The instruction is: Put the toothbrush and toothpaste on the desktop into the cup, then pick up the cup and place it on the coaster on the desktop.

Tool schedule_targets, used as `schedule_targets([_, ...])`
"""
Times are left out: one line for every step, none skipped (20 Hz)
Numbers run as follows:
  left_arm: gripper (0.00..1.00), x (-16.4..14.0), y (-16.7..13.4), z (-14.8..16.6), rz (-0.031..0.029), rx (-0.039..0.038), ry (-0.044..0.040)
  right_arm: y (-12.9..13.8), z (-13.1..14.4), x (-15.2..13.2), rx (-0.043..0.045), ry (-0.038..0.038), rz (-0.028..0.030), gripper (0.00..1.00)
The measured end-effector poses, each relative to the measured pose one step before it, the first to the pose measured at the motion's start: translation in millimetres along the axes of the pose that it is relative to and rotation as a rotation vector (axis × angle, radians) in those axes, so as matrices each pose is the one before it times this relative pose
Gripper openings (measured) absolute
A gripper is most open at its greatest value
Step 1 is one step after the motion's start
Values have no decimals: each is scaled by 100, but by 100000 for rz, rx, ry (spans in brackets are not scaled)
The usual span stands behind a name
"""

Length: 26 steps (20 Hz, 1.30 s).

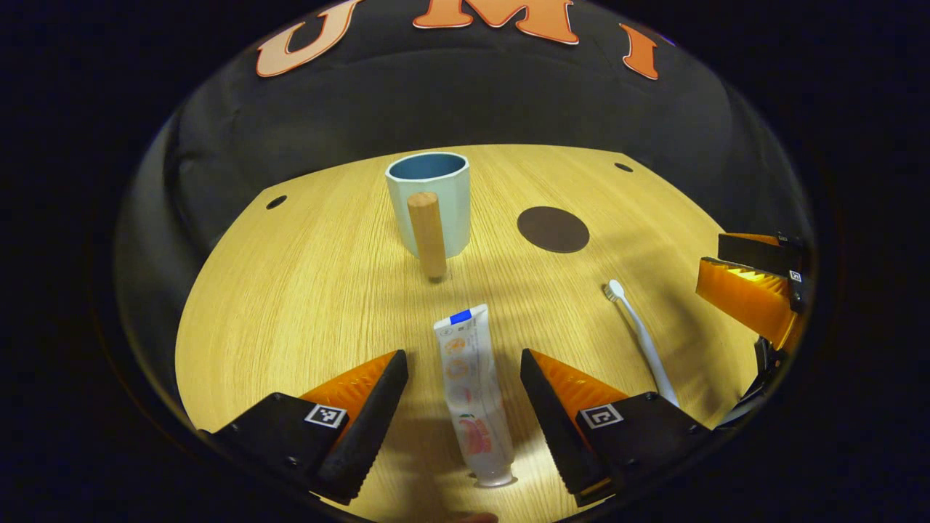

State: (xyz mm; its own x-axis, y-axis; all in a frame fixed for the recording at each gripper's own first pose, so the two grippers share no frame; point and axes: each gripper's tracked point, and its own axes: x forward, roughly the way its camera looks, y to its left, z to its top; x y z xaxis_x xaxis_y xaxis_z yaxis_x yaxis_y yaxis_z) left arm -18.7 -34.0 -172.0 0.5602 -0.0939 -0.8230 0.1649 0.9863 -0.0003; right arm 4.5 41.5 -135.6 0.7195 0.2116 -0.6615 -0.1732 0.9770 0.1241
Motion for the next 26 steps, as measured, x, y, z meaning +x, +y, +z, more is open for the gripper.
schedule_targets([100, -138, 164, 31, 1006, 42, 1760, 137, -190, 301, -881, 1667, -209, 95])
schedule_targets([100, 237, -52, -310, 133, 19, 1817, 108, -111, 222, -973, 1346, 270, 95])
schedule_targets([100, 134, -218, -324, -643, -318, 2162, 81, -184, 125, -572, 1304, 295, 95])
schedule_targets([100, 183, -225, -617, -1121, -784, 2787, 164, -174, 242, -364, 1633, 403, 95])
schedule_targets([100, 171, -321, -468, -1302, -926, 2746, 142, -281, 338, 259, 1897, 490, 95])
schedule_targets([100, -54, 54, -252, 125, -422, 1840, 133, -307, 310, 700, 2214, 865, 95])
schedule_targets([100, 804, -58, 274, -25, 140, -657, 112, -414, 258, 959, 2593, 823, 93])
schedule_targets([88, -368, -14, -58, -381, 1239, 976, 32, -375, 315, 1016, 2693, 273, 93])
schedule_targets([84, 17, -60, -148, -341, -161, 1445, 15, -342, 366, 811, 2389, 177, 92])
schedule_targets([77, -69, -52, 157, 31, 467, -296, 100, -378, 439, 773, 2568, 240, 91])
schedule_targets([81, -164, -115, 57, -430, -441, 1302, 115, -433, 365, 556, 2827, 609, 90])
schedule_targets([74, -113, 174, -411, 24, -1379, 460, 172, -508, 343, 507, 3095, 937, 90])
schedule_targets([64, 311, -58, 147, -285, 129, 1439, 178, -411, 346, 723, 2836, 434, 90])
schedule_targets([55, -135, -18, 38, -496, 939, -44, 149, -340, 330, 143, 2560, 421, 90])
schedule_targets([55, -197, 11, -1, -737, -755, 634, 171, -412, 322, -52, 2108, 335, 90])
schedule_targets([51, 209, -160, -95, -555, -275, 351, 269, -257, 226, -68, 1924, 682, 90])
schedule_targets([50, -461, -75, 116, -1077, -1116, -51, 267, -248, 158, 324, 1581, 765, 88])
schedule_targets([46, 136, 85, -347, -161, -2420, 1068, 161, -172, 122, 572, 1621, 543, 87])
schedule_targets([41, -139, -207, -118, -1203, -1374, 1419, 229, -250, 248, 795, 1493, 662, 83])
schedule_targets([27, 132, 92, 118, -691, -38, -286, 78, -167, 179, 680, 1579, 268, 82])
schedule_targets([27, 98, 177, 132, -414, -347, -572, 151, -169, 48, 426, 1216, -181, 78])
schedule_targets([27, -153, -58, -97, -431, -1187, 48, -73, -133, 88, 134, 1449, -600, 71])
schedule_targets([19, -144, -86, -20, -1175, -1008, -368, -21, -147, 16, 168, 868, -544, 70])
schedule_targets([19, 45, 128, 16, -1029, -1169, 0, 62, -146, 194, -47, 1324, -291, 67])
schedule_targets([19, 17, 24, 71, -597, -1244, -278, 106, -267, 338, 176, 1447, -12, 61])
schedule_targets([19, -28, 245, -16, 83, -186, -336, 20, -470, 278, 167, 3140, -197, 58])
